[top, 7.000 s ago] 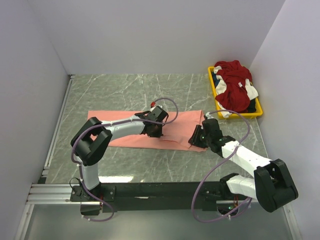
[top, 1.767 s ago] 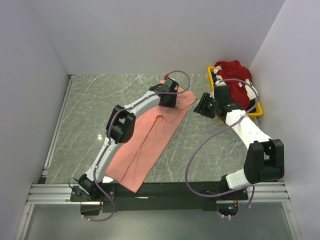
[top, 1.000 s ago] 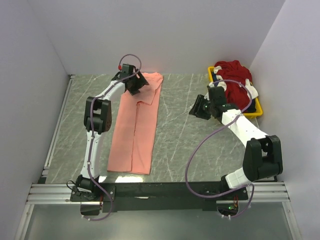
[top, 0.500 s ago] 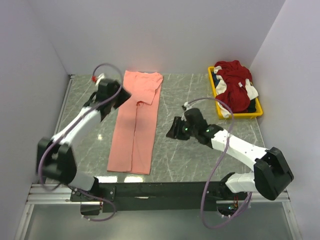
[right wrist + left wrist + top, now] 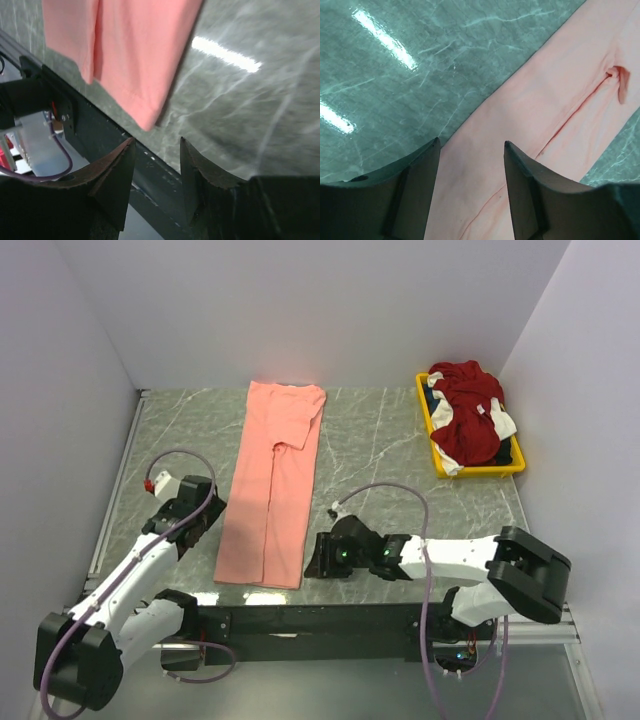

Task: Fold and stack the t-shirts
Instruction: Fold the tshirt

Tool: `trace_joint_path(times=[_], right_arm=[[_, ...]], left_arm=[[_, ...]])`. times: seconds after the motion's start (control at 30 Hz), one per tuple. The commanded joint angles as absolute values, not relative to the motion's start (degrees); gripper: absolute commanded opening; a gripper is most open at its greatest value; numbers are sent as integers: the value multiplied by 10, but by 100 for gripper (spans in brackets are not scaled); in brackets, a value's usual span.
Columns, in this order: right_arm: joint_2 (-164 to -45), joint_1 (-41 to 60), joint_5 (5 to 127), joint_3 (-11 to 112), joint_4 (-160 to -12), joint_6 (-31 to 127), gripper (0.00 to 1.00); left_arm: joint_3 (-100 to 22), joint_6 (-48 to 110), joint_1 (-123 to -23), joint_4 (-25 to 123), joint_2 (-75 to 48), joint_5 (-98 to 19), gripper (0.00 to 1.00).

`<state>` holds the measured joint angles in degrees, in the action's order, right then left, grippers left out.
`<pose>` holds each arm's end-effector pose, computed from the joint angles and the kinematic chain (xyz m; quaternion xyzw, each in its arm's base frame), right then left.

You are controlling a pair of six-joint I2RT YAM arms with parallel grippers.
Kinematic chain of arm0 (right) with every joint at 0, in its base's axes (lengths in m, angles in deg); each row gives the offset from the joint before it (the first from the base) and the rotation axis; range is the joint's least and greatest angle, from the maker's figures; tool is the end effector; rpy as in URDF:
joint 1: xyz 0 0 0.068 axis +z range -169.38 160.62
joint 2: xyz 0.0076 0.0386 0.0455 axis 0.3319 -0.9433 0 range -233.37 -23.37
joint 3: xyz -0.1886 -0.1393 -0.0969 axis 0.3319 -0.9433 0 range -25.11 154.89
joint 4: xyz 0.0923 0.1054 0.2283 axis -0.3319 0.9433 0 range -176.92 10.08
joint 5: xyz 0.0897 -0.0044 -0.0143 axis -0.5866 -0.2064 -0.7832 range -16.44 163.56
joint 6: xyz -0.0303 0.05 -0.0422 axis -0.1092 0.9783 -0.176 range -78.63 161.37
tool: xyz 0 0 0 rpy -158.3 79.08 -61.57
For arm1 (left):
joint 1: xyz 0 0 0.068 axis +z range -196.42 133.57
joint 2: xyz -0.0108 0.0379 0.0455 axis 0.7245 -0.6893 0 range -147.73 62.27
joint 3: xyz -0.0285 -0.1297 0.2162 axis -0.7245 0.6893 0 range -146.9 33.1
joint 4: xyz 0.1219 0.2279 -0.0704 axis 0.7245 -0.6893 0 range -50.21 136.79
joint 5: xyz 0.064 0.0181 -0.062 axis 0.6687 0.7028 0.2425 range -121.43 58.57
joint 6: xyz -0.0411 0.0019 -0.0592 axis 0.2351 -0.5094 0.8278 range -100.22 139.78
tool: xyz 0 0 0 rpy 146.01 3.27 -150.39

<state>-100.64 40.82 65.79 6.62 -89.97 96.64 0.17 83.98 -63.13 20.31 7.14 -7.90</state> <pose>0.1339 0.2500 0.1240 -0.0666 0.9112 0.3729 0.1621 0.2187 -0.0407 0.1776 -0.4347 0.8095 -0.0789 0.3866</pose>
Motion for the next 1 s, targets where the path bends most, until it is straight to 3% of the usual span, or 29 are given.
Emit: trace_joint_path(times=[0.0,0.57,0.67,0.77,0.97], right_arm=[[-1036,439,680,61,-973,1017,48],[-1143,489,720,84,-1006,1064,42],[-1160,489,721,87,-1016,1062,34],[-1169,487,728,91,-999,1057,16],[-1093,437,735,12,-983,1040,1]], left_arm=[[15,861,-633,201,99,-51,60],[40,839,-633,223,130,-93,59],[43,832,-634,231,132,-107,59],[47,817,-635,252,132,-132,57],[50,796,-656,294,113,-186,57]])
